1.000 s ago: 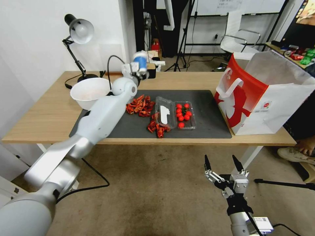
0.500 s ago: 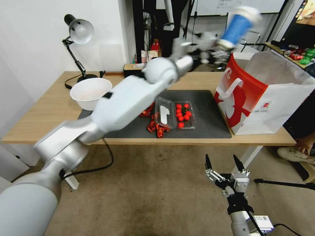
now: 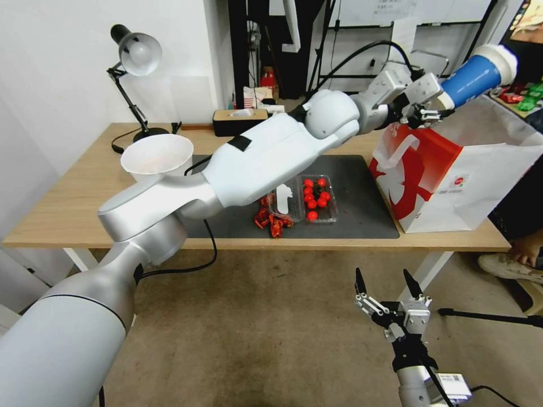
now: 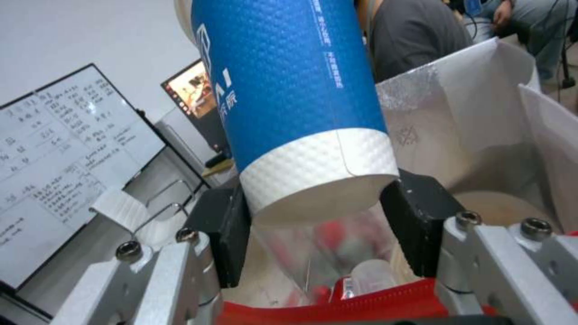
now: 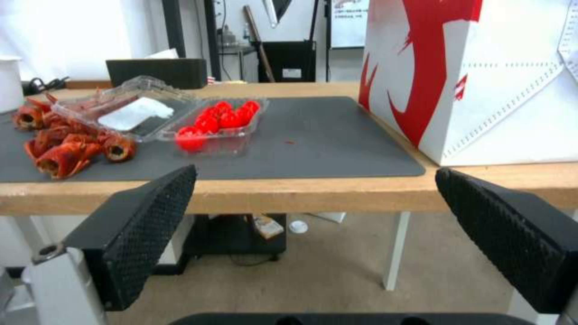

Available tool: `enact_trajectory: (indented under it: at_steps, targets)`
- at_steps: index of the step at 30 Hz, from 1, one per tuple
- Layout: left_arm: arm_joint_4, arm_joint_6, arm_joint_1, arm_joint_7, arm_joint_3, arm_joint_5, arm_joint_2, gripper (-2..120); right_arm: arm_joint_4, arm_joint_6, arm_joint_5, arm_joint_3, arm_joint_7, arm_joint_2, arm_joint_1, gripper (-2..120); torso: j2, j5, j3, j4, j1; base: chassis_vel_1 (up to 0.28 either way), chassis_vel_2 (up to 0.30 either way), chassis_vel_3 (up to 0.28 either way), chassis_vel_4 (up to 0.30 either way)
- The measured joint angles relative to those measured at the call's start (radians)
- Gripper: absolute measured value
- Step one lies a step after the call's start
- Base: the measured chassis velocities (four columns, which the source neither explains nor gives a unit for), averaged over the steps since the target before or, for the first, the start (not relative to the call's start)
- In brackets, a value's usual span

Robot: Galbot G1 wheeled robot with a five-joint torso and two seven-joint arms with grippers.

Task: Pick up the trash from the table and place it into the takeout bag.

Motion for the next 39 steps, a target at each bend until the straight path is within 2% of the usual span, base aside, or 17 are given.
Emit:
enact_trajectory:
  at_steps: [4, 6, 8, 9, 10, 12, 17, 22, 25, 26, 28, 30, 32, 33, 35, 37, 39]
  targets:
    - [-0.008, 0.000, 0.005, -0.006, 0.008, -0.001, 0.012, 49, -0.004, 0.004, 0.002, 0.000, 0.000, -0.004, 0.001, 100, 0.000, -0.0002, 0.000, 0.0001, 0.000, 0.000, 0.000, 0.000, 0.000]
    - [-0.018, 0.000, 0.009, -0.011, 0.009, -0.003, 0.021, 54, -0.007, 0.004, 0.003, 0.000, 0.000, -0.006, 0.004, 100, 0.000, -0.0001, 0.000, 0.0002, 0.000, 0.000, 0.000, 0.000, 0.000]
    - [-0.037, 0.000, 0.015, -0.022, 0.009, -0.014, 0.038, 66, -0.013, 0.004, 0.004, -0.003, 0.001, -0.011, 0.011, 100, 0.000, -0.0002, 0.000, 0.0002, 0.000, 0.000, 0.000, 0.000, 0.000]
    - [-0.037, 0.000, 0.015, -0.022, 0.009, -0.014, 0.038, 66, -0.013, 0.004, 0.004, -0.003, 0.001, -0.011, 0.011, 100, 0.000, -0.0002, 0.000, 0.0002, 0.000, 0.000, 0.000, 0.000, 0.000]
    - [-0.041, 0.000, 0.015, -0.029, 0.006, -0.022, 0.042, 73, -0.016, 0.004, 0.004, -0.006, 0.001, -0.014, 0.014, 100, 0.000, -0.0002, 0.000, 0.0002, 0.000, 0.000, 0.000, 0.000, 0.000]
    - [-0.044, -0.001, 0.015, -0.033, 0.004, -0.029, 0.044, 74, -0.017, 0.004, 0.005, -0.008, 0.001, -0.015, 0.017, 100, 0.000, -0.0003, 0.000, 0.0002, 0.000, 0.000, 0.000, 0.000, 0.000]
    - [-0.050, -0.005, 0.016, -0.067, -0.024, -0.059, 0.045, 97, -0.020, 0.003, 0.005, -0.016, 0.002, -0.018, 0.034, 100, 0.000, -0.0002, 0.000, 0.0000, 0.000, 0.000, 0.000, 0.000, 0.000]
    - [-0.077, 0.012, 0.040, -0.087, -0.068, -0.093, 0.067, 100, -0.019, 0.000, 0.006, -0.022, 0.002, -0.016, 0.035, 100, 0.000, -0.0002, 0.000, -0.0004, 0.000, 0.000, 0.000, 0.000, 0.000]
    - [-0.124, 0.030, 0.105, -0.091, -0.123, -0.101, 0.124, 100, -0.016, -0.002, 0.006, -0.024, 0.002, -0.011, 0.035, 100, 0.000, -0.0004, 0.000, -0.0001, 0.000, 0.000, 0.000, 0.000, 0.000]
    - [-0.124, 0.030, 0.105, -0.091, -0.123, -0.101, 0.124, 100, -0.016, -0.002, 0.006, -0.024, 0.002, -0.011, 0.035, 100, 0.000, -0.0004, 0.000, -0.0001, 0.000, 0.000, 0.000, 0.000, 0.000]
    - [-0.178, 0.032, 0.168, -0.102, -0.166, -0.101, 0.186, 100, -0.021, -0.003, 0.006, -0.024, 0.002, -0.009, 0.038, 100, 0.000, -0.0004, 0.000, 0.0001, 0.000, 0.000, 0.000, 0.000, 0.000]
    - [-0.195, 0.032, 0.185, -0.107, -0.177, -0.101, 0.202, 100, -0.022, -0.003, 0.006, -0.024, 0.003, -0.009, 0.037, 100, 0.000, -0.0004, 0.000, 0.0001, 0.000, 0.000, 0.000, 0.000, 0.000]
    - [-0.298, 0.037, 0.277, -0.151, -0.233, -0.094, 0.286, 100, -0.023, -0.003, 0.006, -0.023, 0.003, -0.008, 0.033, 100, 0.000, -0.0006, 0.000, 0.0000, 0.000, 0.000, 0.000, 0.000, 0.000]
    - [-0.298, 0.037, 0.277, -0.151, -0.233, -0.094, 0.286, 100, -0.023, -0.003, 0.006, -0.023, 0.003, -0.008, 0.033, 100, 0.000, -0.0006, 0.000, 0.0000, 0.000, 0.000, 0.000, 0.000, 0.000]
    - [-0.416, 0.041, 0.417, -0.228, -0.316, -0.059, 0.386, 100, -0.023, -0.003, 0.006, -0.022, 0.003, -0.008, 0.028, 100, 0.000, -0.0010, 0.000, 0.0001, 0.000, 0.000, 0.000, 0.000, 0.000]
    - [-0.444, 0.041, 0.454, -0.242, -0.339, -0.052, 0.412, 100, -0.023, -0.003, 0.006, -0.022, 0.003, -0.008, 0.028, 100, 0.000, -0.0008, 0.000, 0.0002, 0.000, 0.000, 0.000, 0.000, 0.000]
    - [-0.533, 0.034, 0.566, -0.272, -0.411, -0.033, 0.480, 100, -0.017, -0.003, 0.006, -0.023, 0.003, -0.007, 0.028, 100, 0.000, -0.0009, 0.000, 0.0006, 0.000, 0.000, 0.000, 0.000, 0.000]
